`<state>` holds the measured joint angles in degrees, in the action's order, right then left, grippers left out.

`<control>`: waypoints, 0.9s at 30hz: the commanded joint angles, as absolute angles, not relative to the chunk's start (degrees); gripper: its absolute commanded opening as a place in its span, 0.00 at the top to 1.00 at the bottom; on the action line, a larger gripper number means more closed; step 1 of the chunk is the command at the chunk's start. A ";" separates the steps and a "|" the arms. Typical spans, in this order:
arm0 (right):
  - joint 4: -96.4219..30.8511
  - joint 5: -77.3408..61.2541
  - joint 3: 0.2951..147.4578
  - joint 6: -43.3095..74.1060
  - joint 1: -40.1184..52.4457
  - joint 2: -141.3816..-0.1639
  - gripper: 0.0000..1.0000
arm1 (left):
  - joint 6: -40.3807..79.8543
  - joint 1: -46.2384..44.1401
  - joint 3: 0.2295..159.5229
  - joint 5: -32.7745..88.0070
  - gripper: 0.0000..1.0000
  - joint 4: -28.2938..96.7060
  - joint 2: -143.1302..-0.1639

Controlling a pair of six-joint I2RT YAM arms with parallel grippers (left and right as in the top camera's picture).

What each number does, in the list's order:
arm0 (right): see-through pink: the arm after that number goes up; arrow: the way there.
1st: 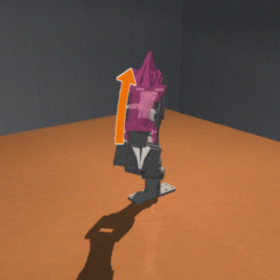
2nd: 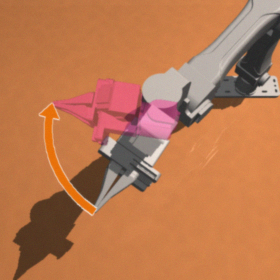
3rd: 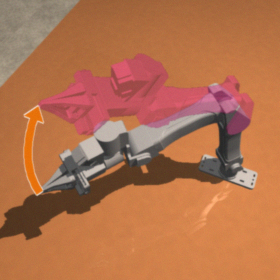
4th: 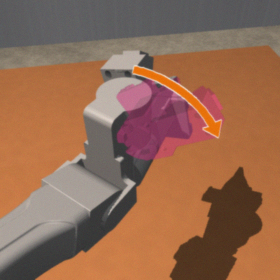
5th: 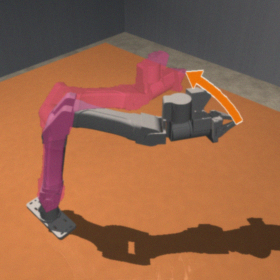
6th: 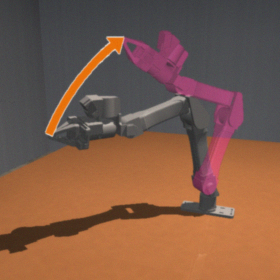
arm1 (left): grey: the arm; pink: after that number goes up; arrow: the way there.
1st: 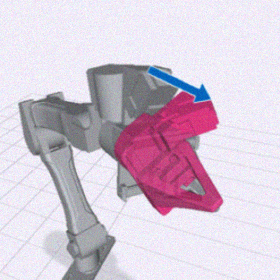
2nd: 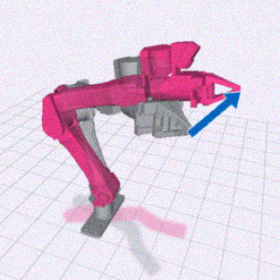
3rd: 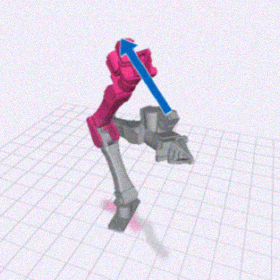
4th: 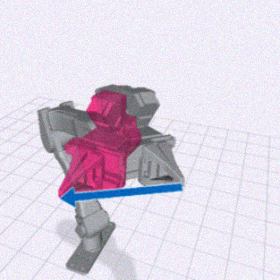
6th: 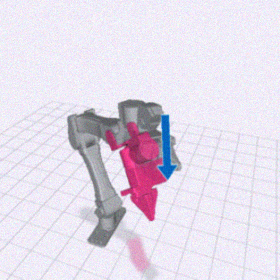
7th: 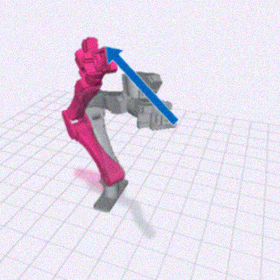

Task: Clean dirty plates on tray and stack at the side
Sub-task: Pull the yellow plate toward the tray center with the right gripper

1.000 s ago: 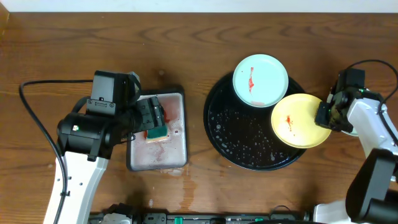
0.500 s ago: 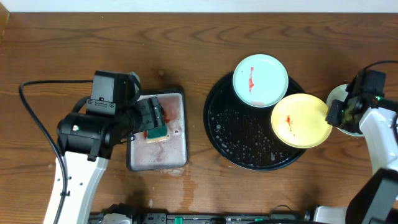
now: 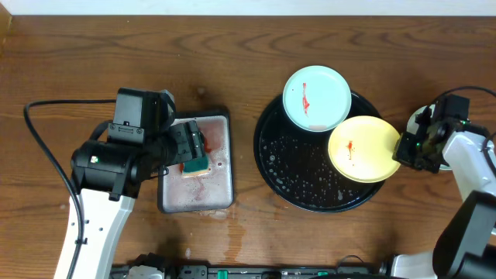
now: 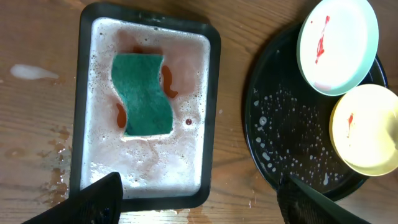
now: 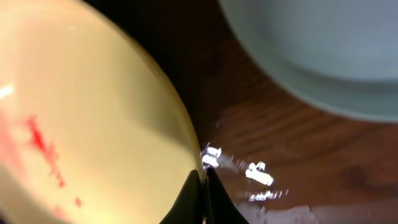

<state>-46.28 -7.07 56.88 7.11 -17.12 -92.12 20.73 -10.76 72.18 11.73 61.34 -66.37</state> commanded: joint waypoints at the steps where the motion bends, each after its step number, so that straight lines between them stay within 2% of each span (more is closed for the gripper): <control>1: -48.07 -11.55 56.95 5.37 -15.27 -86.61 0.99 | 20.16 -10.63 72.23 12.03 0.20 61.54 -66.28; 8: -52.01 -11.40 54.96 6.04 -4.27 -84.62 0.99 | 20.16 -10.63 72.23 12.01 0.20 61.52 -66.35; 12: -46.50 -11.20 48.99 12.27 1.23 -85.30 0.99 | 20.14 -10.63 72.23 11.97 0.20 61.73 -67.05; 16: -39.31 -10.63 44.84 15.42 2.96 -85.41 0.99 | 20.10 -10.70 72.20 10.37 0.20 62.43 -68.90; 18: -37.58 -10.61 45.08 13.34 2.94 -85.38 0.85 | 20.14 -10.70 72.20 8.62 0.20 62.78 -70.41; 19: -37.15 -10.61 45.95 10.72 2.92 -85.17 0.74 | 20.14 -10.68 72.20 8.21 0.21 62.98 -71.64; 25: -44.77 -12.53 56.10 3.49 2.85 -81.95 0.69 | 22.94 -10.68 72.03 3.31 0.25 62.74 -80.29; 27: -48.31 -12.51 59.92 1.69 2.83 -80.01 0.69 | 23.64 -10.68 71.55 1.72 0.29 61.87 -84.20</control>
<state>-46.26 -11.46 54.35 6.61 2.39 -83.96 21.87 -10.76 72.12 6.39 62.35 -79.85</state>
